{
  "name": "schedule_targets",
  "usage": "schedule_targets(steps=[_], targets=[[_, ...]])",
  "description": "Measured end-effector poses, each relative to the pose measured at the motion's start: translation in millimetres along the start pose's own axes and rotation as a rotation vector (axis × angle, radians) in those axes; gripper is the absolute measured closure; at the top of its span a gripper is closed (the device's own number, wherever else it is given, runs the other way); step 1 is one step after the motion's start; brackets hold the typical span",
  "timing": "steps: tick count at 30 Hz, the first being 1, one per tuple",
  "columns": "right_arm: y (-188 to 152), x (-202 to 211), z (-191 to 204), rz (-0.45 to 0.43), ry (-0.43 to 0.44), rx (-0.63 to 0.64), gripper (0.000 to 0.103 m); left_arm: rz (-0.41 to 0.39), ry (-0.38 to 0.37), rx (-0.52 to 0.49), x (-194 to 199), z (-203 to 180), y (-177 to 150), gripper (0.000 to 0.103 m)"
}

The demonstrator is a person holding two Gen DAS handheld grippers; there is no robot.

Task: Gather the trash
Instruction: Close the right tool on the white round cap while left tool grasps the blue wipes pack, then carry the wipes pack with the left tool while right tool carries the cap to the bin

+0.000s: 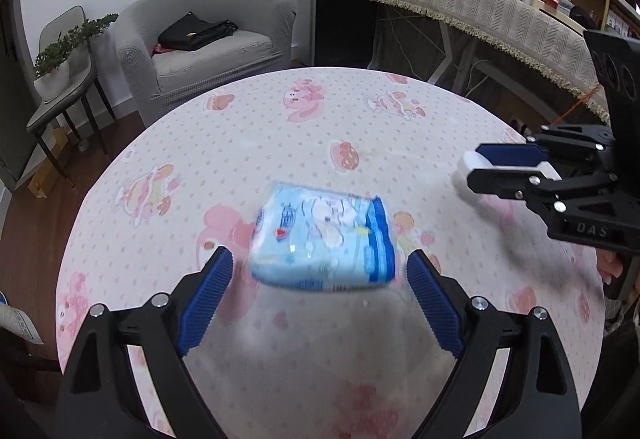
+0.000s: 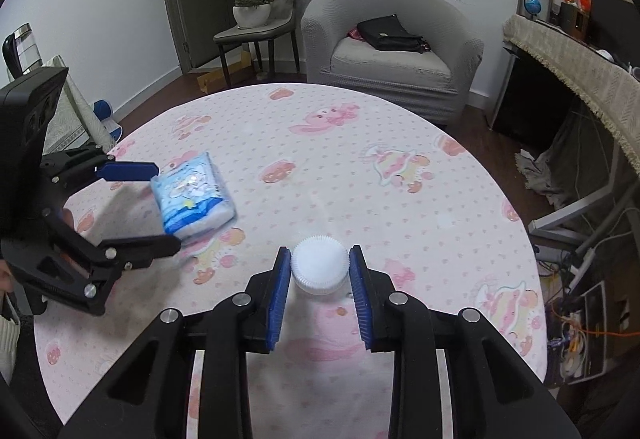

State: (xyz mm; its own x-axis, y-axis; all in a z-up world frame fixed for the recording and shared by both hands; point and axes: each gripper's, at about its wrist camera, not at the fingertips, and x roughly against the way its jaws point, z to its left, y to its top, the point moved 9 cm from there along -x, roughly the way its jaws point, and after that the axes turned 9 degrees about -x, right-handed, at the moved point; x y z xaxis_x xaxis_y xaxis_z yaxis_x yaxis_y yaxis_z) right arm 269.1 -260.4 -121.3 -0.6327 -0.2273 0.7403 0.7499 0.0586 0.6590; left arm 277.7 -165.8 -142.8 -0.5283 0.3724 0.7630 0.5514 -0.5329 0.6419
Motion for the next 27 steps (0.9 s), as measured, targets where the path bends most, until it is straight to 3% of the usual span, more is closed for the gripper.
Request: schedule_targets(steps=[10, 12, 14, 27], targets=[[1, 2, -22, 0.002, -0.006, -0.028, 0.073, 0.055, 0.014, -0.015, -19, -9, 9, 0.013], [2, 3, -22, 0.002, -0.006, -0.027, 0.073, 0.058, 0.022, -0.002, -18, -7, 9, 0.025], [2, 4, -21, 0.0, -0.004, -0.027, 0.073, 0.054, 0.022, 0.01, -15, -5, 9, 0.028], [6, 5, 18, -0.018, 0.034, -0.011, 0.073, -0.002, 0.046, 0.057, 16, 6, -4, 0.03]])
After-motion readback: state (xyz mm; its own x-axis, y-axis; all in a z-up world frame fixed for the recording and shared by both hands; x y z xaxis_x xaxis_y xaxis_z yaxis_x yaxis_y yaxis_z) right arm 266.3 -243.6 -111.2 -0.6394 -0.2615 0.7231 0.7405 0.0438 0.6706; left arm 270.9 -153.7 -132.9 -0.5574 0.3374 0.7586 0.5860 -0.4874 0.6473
